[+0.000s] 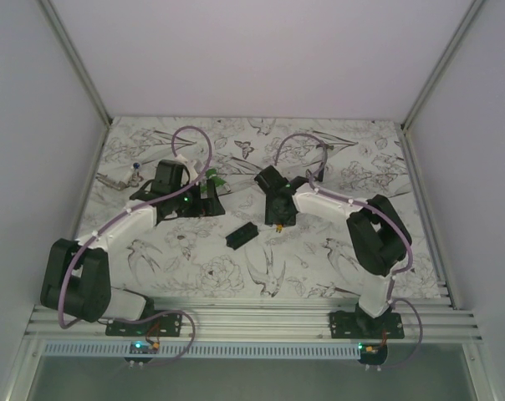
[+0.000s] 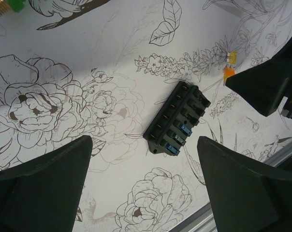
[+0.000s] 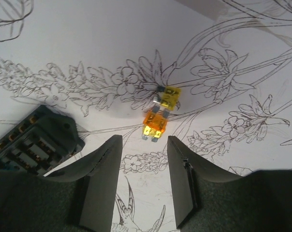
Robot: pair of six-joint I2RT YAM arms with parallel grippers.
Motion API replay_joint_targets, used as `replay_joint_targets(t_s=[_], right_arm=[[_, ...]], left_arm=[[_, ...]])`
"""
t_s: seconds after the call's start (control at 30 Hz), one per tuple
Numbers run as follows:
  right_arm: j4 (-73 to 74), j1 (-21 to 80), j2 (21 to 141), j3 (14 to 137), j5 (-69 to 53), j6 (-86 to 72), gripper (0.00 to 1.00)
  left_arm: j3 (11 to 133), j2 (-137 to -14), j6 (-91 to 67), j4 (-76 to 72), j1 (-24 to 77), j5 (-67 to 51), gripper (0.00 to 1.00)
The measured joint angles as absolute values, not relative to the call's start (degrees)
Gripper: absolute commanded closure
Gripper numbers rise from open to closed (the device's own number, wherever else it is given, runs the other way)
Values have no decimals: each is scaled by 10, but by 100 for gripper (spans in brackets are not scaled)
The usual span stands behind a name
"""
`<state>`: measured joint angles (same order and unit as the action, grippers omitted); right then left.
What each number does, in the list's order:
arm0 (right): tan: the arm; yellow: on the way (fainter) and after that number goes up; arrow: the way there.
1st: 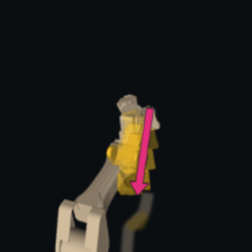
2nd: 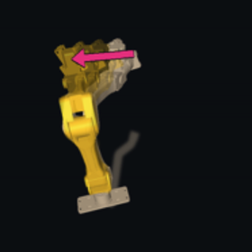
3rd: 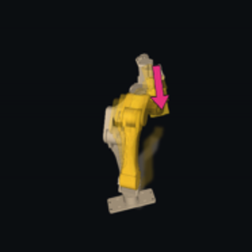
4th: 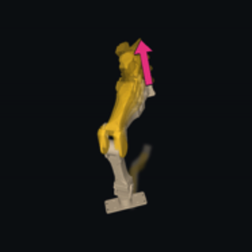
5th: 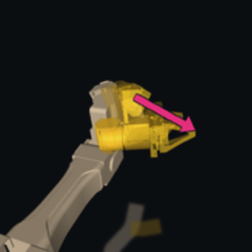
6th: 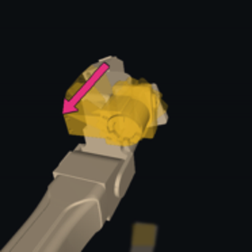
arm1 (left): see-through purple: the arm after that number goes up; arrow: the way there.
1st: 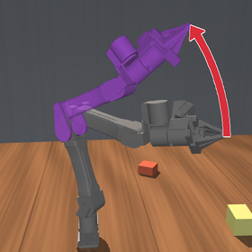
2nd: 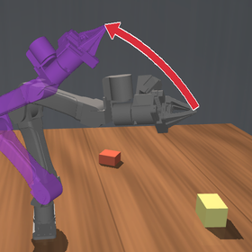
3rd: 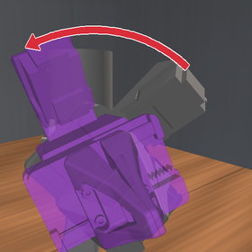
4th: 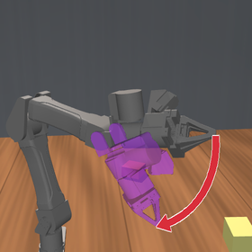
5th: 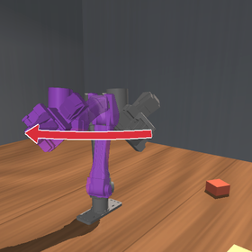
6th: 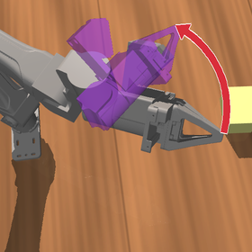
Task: Snap on the fuse box
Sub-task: Pick up the fuse from the center of the board.
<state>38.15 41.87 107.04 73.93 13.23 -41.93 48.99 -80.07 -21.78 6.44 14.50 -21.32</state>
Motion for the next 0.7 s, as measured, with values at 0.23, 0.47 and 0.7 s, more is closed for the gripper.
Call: replay_joint_targets(t_s=[0.23, 0.47, 0.7], right_arm=[[377, 407, 1081, 729, 146, -440, 57], [365, 407, 1094, 723, 151, -444, 57], [360, 407, 1094, 722, 156, -444, 62]], left_arm=[[490, -792, -218, 64, 145, -213, 6], [490, -790, -218, 64, 145, -213, 6], [490, -790, -218, 64, 145, -213, 6]])
